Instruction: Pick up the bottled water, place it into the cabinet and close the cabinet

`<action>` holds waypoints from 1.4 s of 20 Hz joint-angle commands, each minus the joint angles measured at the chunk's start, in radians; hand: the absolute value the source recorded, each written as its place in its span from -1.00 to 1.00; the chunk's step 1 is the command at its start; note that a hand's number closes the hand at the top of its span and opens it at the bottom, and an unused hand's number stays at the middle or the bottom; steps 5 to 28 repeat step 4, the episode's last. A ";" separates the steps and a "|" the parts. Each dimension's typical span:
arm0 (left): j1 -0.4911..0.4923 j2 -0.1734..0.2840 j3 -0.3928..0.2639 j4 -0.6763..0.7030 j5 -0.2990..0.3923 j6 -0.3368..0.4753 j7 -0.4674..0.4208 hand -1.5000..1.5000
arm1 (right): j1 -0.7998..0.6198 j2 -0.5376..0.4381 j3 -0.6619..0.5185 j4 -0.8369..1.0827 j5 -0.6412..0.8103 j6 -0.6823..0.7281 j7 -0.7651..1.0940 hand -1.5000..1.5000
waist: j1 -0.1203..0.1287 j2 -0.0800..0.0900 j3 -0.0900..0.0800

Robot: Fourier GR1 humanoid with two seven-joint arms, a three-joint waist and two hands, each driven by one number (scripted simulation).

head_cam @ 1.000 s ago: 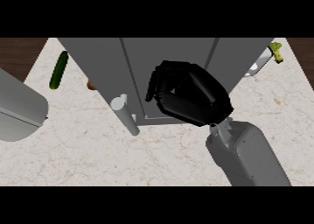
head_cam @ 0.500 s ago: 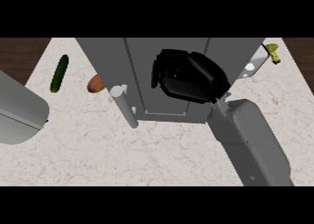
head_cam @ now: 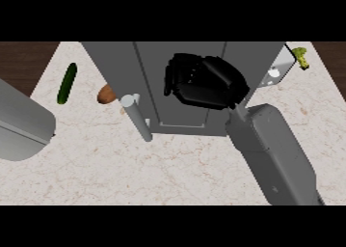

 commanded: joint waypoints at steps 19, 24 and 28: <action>0.031 -0.006 0.011 -0.023 0.027 -0.031 0.033 -1.00 | -0.128 0.051 -0.034 0.171 -0.004 -0.059 -0.019 1.00 | 0.046 0.037 -0.025; 0.031 -0.006 0.011 -0.023 0.027 -0.031 0.033 -1.00 | -0.128 0.051 -0.034 0.171 -0.004 -0.059 -0.019 1.00 | 0.046 0.037 -0.025; 0.031 -0.006 0.011 -0.023 0.027 -0.031 0.033 -1.00 | -0.128 0.051 -0.034 0.171 -0.004 -0.059 -0.019 1.00 | 0.046 0.037 -0.025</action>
